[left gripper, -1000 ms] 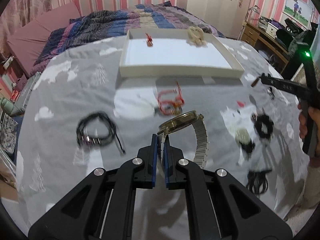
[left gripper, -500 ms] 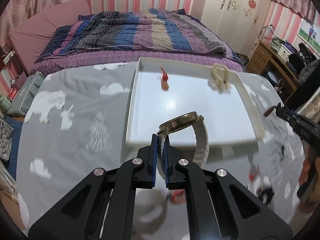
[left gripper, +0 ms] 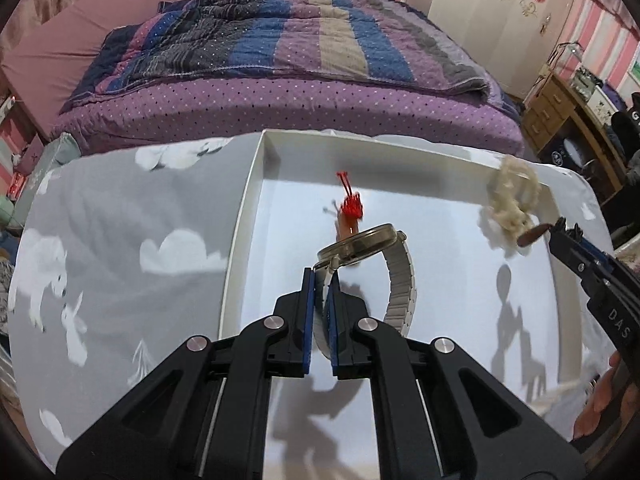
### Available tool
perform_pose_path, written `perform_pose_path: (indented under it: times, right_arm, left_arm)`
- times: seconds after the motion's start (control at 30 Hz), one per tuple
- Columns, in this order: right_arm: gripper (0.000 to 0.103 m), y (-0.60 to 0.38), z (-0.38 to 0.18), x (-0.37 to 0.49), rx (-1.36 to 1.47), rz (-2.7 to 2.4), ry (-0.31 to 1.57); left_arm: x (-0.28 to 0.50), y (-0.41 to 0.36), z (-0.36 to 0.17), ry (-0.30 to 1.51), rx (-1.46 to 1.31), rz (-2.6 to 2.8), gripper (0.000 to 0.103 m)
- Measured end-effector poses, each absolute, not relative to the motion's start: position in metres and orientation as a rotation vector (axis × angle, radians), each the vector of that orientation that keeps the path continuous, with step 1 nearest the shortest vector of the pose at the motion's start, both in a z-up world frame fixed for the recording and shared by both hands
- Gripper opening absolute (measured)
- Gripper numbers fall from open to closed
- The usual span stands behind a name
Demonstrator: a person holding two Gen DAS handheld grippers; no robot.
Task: Organize jewelry
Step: 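Carry watch and hair tie into the white tray and release both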
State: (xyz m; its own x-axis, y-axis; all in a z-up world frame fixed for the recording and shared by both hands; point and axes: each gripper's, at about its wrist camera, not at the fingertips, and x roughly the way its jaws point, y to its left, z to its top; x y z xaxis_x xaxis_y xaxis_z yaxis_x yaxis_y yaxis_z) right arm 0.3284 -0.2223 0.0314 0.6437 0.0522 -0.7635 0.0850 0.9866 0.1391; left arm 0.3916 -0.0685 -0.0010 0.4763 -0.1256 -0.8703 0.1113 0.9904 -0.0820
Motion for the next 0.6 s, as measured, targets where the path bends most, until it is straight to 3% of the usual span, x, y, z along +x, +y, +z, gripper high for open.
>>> perform_pose_path:
  times: [0.6]
  right_arm:
    - [0.025,-0.220,-0.014,0.366,0.143,-0.045,1.010]
  left_arm:
    - [0.429,-0.079,-0.023,1.091,0.001,-0.111,0.005]
